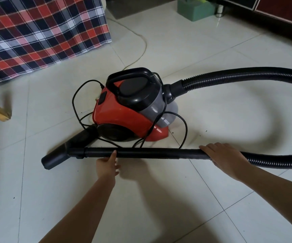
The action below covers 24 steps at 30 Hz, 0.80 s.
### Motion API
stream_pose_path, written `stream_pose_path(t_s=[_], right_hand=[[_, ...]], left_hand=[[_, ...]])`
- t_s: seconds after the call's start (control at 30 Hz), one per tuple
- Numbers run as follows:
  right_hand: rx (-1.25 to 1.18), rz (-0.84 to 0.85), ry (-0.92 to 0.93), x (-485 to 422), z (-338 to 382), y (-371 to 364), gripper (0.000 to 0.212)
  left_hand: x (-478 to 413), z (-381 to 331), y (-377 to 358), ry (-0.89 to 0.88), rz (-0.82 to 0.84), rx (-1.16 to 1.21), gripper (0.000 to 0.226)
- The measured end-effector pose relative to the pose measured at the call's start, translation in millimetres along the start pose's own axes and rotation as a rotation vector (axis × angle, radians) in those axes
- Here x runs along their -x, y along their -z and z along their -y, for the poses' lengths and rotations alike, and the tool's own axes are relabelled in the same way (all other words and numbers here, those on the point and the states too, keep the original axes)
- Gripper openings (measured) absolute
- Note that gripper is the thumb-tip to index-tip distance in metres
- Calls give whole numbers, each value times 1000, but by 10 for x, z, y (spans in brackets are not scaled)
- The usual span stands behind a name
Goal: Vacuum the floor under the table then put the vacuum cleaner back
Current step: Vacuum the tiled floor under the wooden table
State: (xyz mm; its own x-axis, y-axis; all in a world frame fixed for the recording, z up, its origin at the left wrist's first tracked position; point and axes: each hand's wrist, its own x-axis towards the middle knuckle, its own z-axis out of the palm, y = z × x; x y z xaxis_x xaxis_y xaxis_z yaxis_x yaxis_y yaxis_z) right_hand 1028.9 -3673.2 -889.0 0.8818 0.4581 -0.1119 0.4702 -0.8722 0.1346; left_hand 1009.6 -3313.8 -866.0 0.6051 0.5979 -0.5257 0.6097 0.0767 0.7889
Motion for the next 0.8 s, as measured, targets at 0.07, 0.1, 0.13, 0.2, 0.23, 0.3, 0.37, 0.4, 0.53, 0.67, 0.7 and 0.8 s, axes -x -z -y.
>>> stream_pose_path(t_s=[0.07,0.1,0.13,0.2,0.23,0.3,0.37,0.4,0.53,0.67,0.7,0.8], right_hand=[[-65,-74,10,-9,17,-53,64],[-103,-71,10,-6,41,-49,63],[-139,-51,7,-9,67,-51,59],[-232,-6,-12,-19,103,-79,48],[-274,12,-22,-22,108,-97,45],[-313,19,-38,-29,121,-124,43],[-314,30,-39,-27,136,-140,41],[-311,46,-36,-19,135,-136,40],[-263,17,12,14,122,-156,43],[-189,-82,35,50,112,-206,47],[-176,-114,48,54,110,-203,48],[-171,-196,76,87,113,-225,46]], left_hand=[[-25,3,24,-161,-112,-154,20],[-37,10,32,-269,-137,-278,22],[-41,21,36,-397,-144,-432,28],[-61,68,22,-673,-98,-709,40],[-83,101,8,-795,-52,-806,45],[-119,144,-25,-925,60,-926,54],[-140,150,-43,-952,139,-977,56],[-137,150,-44,-955,156,-1001,56],[-126,151,-78,-911,170,-1085,45],[-121,157,-173,-865,221,-1115,42],[-120,167,-198,-869,226,-1104,43],[-85,178,-259,-870,235,-1090,44]])
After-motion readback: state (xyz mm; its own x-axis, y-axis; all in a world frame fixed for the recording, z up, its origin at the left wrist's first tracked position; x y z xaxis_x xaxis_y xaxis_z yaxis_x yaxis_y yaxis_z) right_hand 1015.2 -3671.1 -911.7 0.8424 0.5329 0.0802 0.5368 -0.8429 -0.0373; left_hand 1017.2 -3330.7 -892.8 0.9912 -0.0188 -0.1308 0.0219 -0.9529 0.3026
